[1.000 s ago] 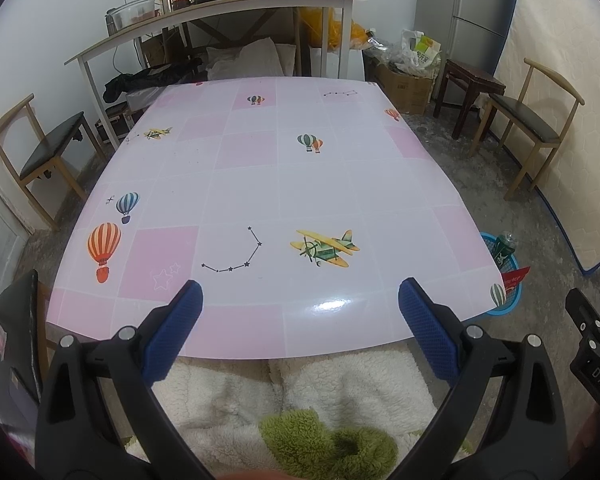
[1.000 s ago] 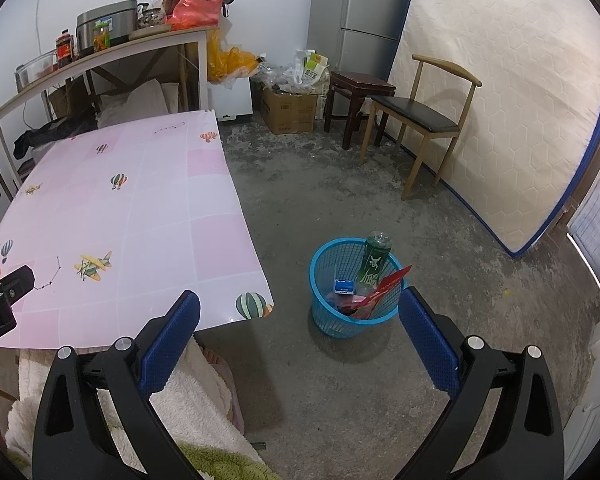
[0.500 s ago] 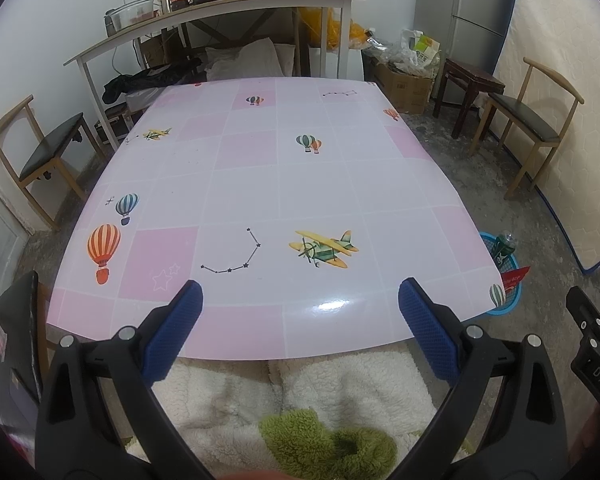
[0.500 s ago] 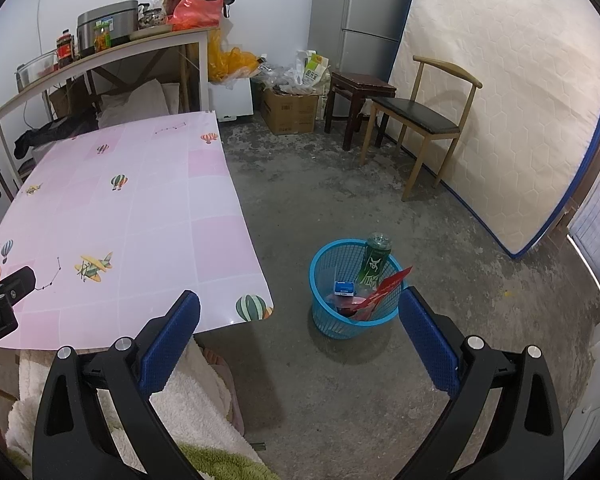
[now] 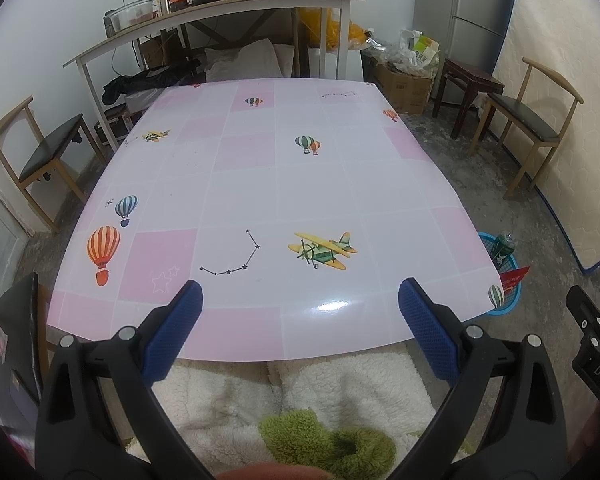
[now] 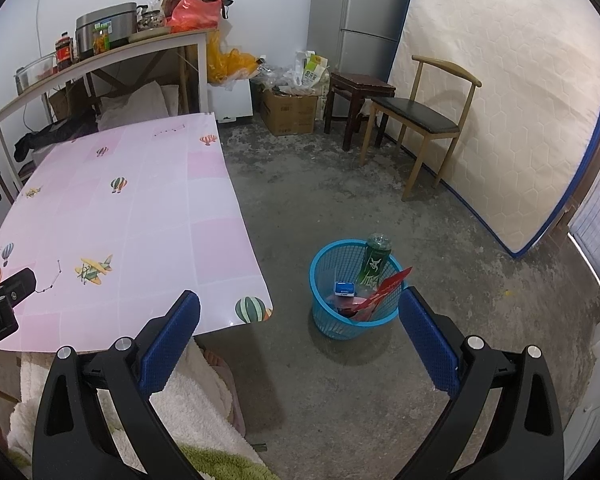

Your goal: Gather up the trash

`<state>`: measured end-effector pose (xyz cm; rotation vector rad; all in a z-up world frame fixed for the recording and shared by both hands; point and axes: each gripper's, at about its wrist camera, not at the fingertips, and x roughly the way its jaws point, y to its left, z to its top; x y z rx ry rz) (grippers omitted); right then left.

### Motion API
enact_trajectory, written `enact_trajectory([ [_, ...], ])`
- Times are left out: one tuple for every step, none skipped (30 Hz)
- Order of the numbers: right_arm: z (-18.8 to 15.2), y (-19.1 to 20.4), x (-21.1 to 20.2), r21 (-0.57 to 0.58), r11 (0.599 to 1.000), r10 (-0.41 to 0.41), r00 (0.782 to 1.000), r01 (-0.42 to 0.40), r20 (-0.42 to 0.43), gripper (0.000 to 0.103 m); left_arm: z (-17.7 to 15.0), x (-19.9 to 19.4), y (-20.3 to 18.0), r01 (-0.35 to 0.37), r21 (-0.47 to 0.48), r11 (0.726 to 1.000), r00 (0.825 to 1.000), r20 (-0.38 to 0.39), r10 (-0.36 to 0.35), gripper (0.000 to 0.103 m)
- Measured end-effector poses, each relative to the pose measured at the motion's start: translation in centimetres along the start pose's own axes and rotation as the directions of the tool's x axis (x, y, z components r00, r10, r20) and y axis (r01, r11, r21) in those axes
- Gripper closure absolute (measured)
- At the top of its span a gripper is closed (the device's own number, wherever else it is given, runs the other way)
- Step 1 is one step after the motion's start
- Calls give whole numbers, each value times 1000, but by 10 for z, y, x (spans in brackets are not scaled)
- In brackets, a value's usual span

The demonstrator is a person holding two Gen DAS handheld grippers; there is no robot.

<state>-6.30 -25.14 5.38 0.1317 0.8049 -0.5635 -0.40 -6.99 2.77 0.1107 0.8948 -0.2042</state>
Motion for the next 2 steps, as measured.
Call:
enact_trajectory([
  [0,0,0,-1,1000,-1,1000,1,0,6,0,0,0,1,0,1000,1000,0,-1,9],
  [1,0,0,-1,1000,-1,1000,1,0,6,0,0,0,2,1,1000,1000,0,-2,9],
])
